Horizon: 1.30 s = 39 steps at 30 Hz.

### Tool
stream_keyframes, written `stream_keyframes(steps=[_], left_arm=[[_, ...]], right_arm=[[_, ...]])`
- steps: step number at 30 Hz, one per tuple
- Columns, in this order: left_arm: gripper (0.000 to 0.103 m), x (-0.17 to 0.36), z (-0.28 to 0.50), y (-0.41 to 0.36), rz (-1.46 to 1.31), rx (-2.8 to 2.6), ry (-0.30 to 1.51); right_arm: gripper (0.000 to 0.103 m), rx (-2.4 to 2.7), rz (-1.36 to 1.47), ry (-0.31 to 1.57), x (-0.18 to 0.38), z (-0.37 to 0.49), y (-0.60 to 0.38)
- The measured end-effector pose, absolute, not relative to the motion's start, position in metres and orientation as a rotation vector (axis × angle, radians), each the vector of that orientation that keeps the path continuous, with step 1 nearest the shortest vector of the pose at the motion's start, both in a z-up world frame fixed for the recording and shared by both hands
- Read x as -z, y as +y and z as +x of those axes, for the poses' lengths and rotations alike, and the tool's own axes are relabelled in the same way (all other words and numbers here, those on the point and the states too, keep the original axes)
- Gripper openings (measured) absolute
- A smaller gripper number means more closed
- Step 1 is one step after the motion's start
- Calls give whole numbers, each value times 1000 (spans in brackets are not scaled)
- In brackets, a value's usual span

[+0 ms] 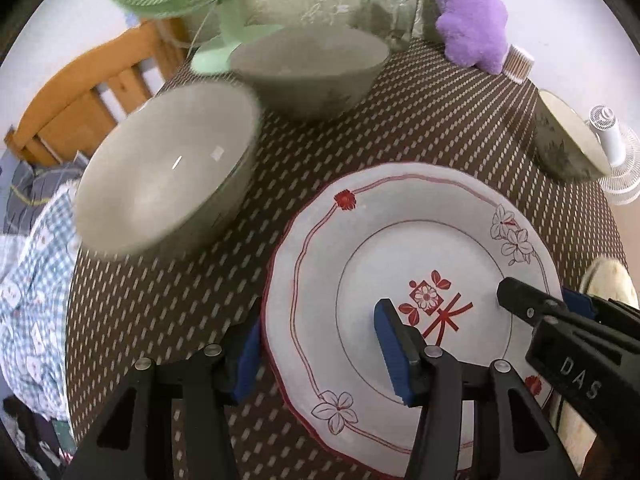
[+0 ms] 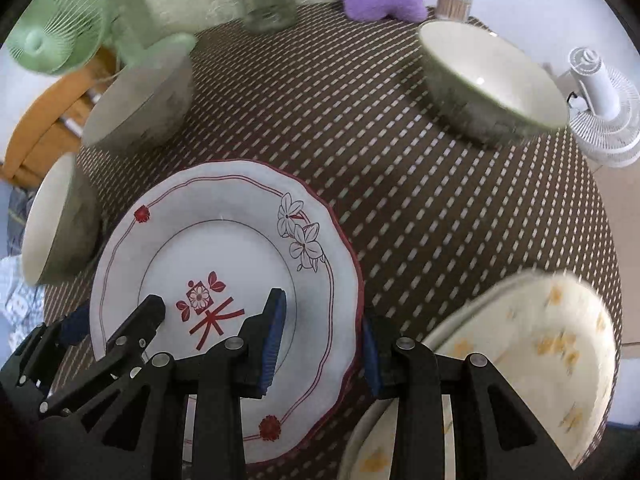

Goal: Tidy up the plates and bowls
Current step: 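Carry the red-rimmed plate with the right gripper toward the yellow plate stack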

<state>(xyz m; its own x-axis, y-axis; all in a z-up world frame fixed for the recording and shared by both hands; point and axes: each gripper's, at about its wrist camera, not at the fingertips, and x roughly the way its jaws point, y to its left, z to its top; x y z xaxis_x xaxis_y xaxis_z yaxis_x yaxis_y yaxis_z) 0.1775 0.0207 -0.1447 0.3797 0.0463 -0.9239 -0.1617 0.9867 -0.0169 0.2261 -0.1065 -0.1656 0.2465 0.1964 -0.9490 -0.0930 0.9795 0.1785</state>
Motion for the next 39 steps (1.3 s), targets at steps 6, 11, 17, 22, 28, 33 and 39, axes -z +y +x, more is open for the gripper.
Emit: stream_keyframes(steps=[6, 11, 17, 22, 28, 33, 39], left_arm=[[53, 145, 143, 29, -73, -131, 1194], [53, 141, 122, 35, -71, -121, 1203], [53, 138, 106, 44, -75, -92, 1203], [63, 133, 120, 40, -40, -86, 1154], [63, 138, 142, 51, -65, -81, 1168], [60, 147, 147, 51, -80, -67, 1202], [55, 152, 148, 47, -95, -52, 1217]], right_arm=[[38, -221, 57, 1345, 168, 188, -90], [39, -218, 60, 1371, 168, 164, -84], [40, -197, 61, 1377, 168, 150, -78], [52, -145, 11, 1313, 159, 148, -76], [58, -119, 22, 1294, 161, 164, -75], [57, -114, 33, 1323, 172, 174, -69], [48, -104, 38, 1348, 174, 170, -68]])
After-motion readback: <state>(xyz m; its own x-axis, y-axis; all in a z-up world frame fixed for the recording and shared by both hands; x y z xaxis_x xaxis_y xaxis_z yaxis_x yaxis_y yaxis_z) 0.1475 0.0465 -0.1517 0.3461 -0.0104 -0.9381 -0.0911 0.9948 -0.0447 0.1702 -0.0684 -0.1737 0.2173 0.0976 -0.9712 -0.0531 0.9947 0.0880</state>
